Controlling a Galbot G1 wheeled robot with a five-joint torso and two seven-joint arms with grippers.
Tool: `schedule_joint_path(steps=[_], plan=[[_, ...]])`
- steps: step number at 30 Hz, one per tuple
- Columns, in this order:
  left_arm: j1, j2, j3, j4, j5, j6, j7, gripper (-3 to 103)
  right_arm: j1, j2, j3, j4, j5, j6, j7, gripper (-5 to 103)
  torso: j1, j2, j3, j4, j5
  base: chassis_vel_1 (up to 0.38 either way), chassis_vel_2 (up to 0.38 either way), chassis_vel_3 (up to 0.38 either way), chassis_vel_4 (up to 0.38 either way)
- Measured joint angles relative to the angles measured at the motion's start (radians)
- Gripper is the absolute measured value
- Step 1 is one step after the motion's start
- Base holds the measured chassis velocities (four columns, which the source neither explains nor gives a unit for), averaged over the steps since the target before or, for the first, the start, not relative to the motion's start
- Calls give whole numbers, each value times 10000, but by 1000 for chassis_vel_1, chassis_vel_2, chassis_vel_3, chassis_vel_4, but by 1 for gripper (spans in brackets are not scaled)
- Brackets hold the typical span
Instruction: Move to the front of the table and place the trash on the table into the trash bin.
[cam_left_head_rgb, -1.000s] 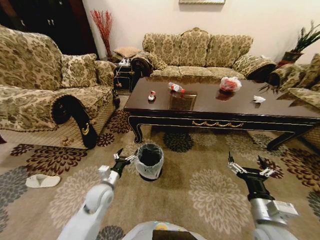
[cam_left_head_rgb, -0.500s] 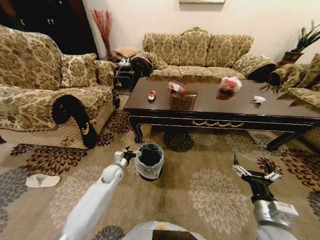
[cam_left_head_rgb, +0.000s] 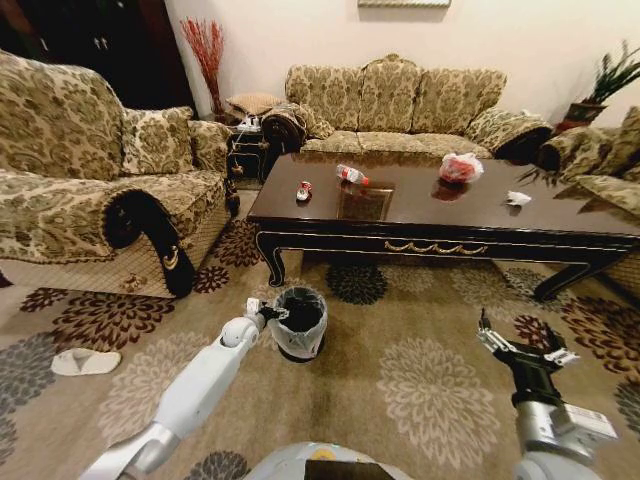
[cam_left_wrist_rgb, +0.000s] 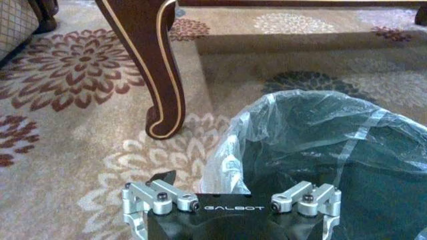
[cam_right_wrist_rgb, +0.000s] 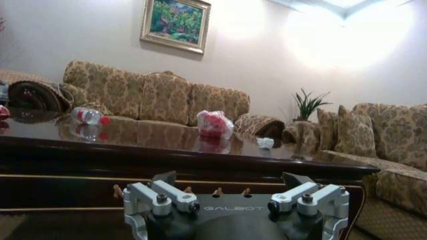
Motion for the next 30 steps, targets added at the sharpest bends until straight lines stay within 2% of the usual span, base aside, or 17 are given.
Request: schedule_joint_path(steps=[4, 6, 9, 10, 12, 13, 16, 17, 19, 20, 23, 26, 29, 30], plan=[[-2, -1, -2, -98, 7, 180, -41, 92, 3, -9, 10, -67, 0, 64, 4, 100, 0, 0, 1, 0, -1, 0, 0, 0, 0], [2, -5, -2, -112, 13, 192, -50, 92, 6, -11, 9, -73, 0, 70, 4, 100, 1, 0, 2, 1, -1, 0, 0, 0, 0], [100, -4, 1, -305, 85, 215, -140, 76, 20, -5, 7, -93, 2, 105, 5, 100, 1, -1, 3, 0, -4, 0, 0, 0, 0], [100, -4, 1, -305, 85, 215, -140, 76, 20, -5, 7, -93, 2, 105, 5, 100, 1, -1, 3, 0, -4, 0, 0, 0, 0], [135, 23, 2, -407, 172, 221, -172, 65, 20, 14, 4, -109, 1, 159, 3, 100, 1, -1, 4, -1, -6, 0, 0, 0, 0], [135, 23, 2, -407, 172, 221, -172, 65, 20, 14, 4, -109, 1, 159, 3, 100, 1, -1, 4, -1, -6, 0, 0, 0, 0], [139, 64, 2, -451, 244, 188, -188, 48, 22, 22, 2, -109, 1, 192, -2, 100, 1, -1, 4, -1, -5, 0, 0, 0, 0], [139, 64, 2, -451, 244, 188, -188, 48, 22, 22, 2, -109, 1, 192, -2, 100, 1, -1, 4, -1, -5, 0, 0, 0, 0], [169, 91, -5, -499, 293, 172, -184, 38, 30, 28, 5, -100, 3, 205, -6, 100, 1, -1, 3, -3, -5, 0, 0, 0, 0], [169, 91, -5, -499, 293, 172, -184, 38, 30, 28, 5, -100, 3, 205, -6, 100, 1, -1, 3, -3, -5, 0, 0, 0, 0], [232, 71, -42, -544, 400, 129, -172, 22, 47, 16, 43, -99, 16, 215, -8, 100, 1, -1, 3, -1, -6, 0, 0, 0, 0], [263, 66, -51, -572, 424, 100, -171, 16, 61, -1, 80, -95, 47, 215, -8, 100, 1, -1, 3, -1, -6, 0, 0, 0, 0], [385, 80, -35, -647, 472, -131, -41, 5, 73, 3, 129, -64, 93, 215, -6, 100, 1, -1, 3, -1, -4, 0, 0, 0, 0], [410, 88, -41, -653, 492, -163, -45, 5, 71, 8, 137, -59, 97, 215, -5, 100, 1, -1, 4, -1, -6, 0, 0, 0, 0]])
